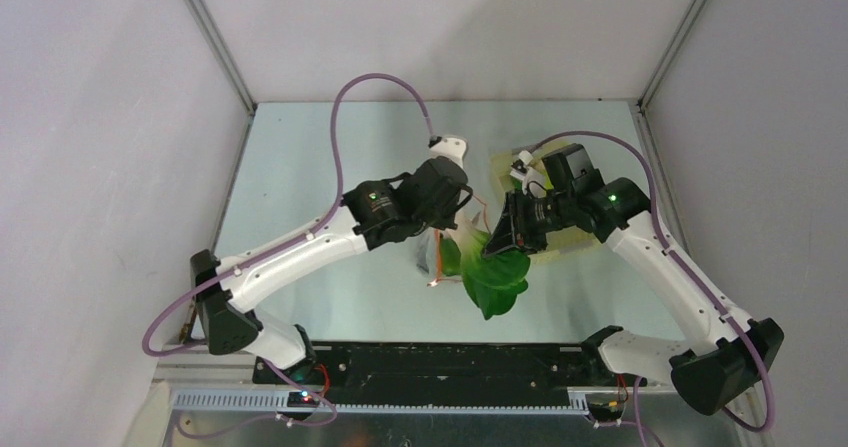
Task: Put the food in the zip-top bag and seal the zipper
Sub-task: Place the fake vegetable in the zipper food storage bag.
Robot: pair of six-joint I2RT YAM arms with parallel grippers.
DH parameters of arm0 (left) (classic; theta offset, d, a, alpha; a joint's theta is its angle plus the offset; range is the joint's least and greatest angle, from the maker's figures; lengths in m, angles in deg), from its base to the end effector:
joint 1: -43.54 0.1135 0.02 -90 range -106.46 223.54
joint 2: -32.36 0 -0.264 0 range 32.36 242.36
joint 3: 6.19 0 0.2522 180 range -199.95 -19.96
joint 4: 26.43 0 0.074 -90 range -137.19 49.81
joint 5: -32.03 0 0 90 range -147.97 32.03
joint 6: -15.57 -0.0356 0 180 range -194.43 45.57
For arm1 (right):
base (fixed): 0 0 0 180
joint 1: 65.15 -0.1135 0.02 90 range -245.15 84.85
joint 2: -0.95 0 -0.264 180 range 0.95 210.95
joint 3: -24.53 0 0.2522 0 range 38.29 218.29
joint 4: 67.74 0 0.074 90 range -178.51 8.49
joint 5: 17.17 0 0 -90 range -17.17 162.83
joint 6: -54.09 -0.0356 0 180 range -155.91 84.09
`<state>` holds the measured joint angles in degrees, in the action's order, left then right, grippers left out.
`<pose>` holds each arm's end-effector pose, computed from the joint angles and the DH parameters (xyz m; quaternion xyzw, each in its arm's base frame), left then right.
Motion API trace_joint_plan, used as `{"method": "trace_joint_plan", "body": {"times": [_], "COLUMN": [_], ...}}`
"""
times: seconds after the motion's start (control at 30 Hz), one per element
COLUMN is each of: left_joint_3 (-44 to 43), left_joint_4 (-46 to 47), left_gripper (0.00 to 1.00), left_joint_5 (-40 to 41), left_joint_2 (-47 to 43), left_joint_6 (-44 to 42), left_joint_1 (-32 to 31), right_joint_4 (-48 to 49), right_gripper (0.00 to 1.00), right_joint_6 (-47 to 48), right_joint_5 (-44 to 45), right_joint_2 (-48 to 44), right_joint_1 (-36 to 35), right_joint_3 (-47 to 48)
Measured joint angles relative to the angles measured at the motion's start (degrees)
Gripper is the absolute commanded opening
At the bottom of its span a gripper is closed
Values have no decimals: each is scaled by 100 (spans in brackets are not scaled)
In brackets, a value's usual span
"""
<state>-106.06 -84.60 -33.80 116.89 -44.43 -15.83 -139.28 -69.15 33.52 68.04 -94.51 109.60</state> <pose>0.1736 -0.2646 0.3706 0.1461 0.8881 -0.1387 0.4131 0.1784 0.1263 0.3528 -0.0748 0.8976 0.4260 0.0856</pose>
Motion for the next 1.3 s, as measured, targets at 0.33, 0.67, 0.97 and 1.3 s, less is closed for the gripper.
{"method": "trace_joint_plan", "body": {"times": [0.33,0.67,0.97,1.3], "left_joint_3": [-190,-262,-262,-33], "left_joint_4": [20,245,101,507], "left_gripper": [0,0,3,5], "left_joint_5": [-92,-693,-697,-1751], "left_joint_2": [361,361,361,302], "left_joint_6": [24,157,149,-11], "left_joint_1": [-452,-472,-476,-472], "right_joint_4": [1231,1746,2208,2273], "right_gripper": [0,0,0,0], "right_joint_6": [-1530,-2378,-2750,-2894], "right_joint_5": [505,2411,2640,3202], "right_joint_2": [-157,-796,-610,-796], "right_joint_1": [317,24,92,195], "right_joint_3": [-772,-1156,-1526,-1567]}}
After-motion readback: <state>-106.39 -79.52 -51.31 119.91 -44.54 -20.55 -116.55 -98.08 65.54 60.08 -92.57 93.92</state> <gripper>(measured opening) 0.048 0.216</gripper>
